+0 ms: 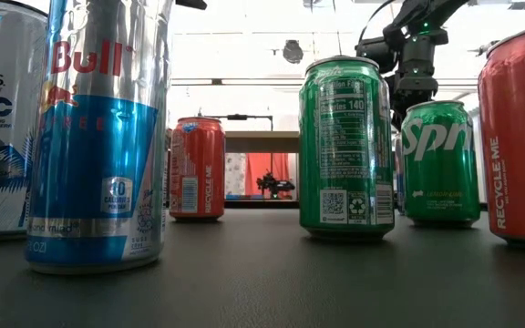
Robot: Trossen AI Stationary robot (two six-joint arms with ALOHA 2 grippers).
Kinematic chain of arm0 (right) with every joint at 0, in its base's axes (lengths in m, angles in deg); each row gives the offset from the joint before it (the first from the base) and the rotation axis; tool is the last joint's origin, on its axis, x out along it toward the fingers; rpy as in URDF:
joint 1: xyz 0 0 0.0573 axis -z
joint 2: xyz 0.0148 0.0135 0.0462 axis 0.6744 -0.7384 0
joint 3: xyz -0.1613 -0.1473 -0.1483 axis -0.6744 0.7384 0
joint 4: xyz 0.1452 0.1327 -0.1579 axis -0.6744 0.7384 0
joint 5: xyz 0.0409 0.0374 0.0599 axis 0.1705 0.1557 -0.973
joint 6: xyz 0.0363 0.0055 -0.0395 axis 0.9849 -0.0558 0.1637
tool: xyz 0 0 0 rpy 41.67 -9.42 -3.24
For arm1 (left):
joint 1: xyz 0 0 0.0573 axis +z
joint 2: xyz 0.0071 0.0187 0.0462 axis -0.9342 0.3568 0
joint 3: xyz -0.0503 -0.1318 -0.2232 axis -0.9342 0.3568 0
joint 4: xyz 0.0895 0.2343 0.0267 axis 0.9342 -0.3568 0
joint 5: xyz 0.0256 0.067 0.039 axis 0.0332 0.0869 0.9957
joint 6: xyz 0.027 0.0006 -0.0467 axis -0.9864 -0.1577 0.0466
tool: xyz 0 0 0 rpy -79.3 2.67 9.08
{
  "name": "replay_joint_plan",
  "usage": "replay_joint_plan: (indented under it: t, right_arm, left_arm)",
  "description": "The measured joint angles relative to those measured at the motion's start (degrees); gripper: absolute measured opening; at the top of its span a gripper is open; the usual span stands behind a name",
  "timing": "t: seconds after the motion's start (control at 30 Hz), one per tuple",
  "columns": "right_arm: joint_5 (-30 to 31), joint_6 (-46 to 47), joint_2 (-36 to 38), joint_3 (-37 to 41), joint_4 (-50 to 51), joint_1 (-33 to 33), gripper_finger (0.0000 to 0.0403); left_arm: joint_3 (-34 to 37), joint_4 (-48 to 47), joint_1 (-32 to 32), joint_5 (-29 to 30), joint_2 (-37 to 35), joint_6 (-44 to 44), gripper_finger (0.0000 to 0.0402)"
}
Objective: Place canned beverage on shelf
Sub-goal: Put the top right blue soda can on the shelf
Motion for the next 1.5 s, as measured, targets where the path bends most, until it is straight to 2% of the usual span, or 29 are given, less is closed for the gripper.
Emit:
replay_joint_plan:
  t: [0.33,0.53,0.8,0.97,1.3,1.5]
  right_arm:
    - [-0.14,0.02,2.48,-0.84,4.8,-0.17,0.0206]
    - [-4.53,2.43,7.25,-2.28,8.26,-1.63,0.0206]
    - [-6.37,5.88,12.49,-8.41,11.98,-5.36,0.0206]
    - [-9.67,8.42,14.2,-12.77,12.55,-7.45,0.0206]
    - [-12.31,10.54,14.53,-20.06,11.84,-12.76,0.0207]
    - [-12.22,10.53,14.53,-22.78,7.91,-15.87,0.0207]
  left_arm:
    - [-0.01,-0.38,0.0,0.0,0.0,0.13,0.018]
    - [-0.01,1.4,0.0,0.0,0.0,0.01,0.018]
    - [-0.01,3.92,0.04,1.38,0.0,-0.12,0.018]
    - [0.0,4.67,0.49,1.27,-0.01,0.04,0.018]
    - [0.0,14.04,4.31,-4.88,-0.11,3.44,0.0185]
    - [0.0,14.58,8.1,-12.57,-0.11,7.33,0.0249]
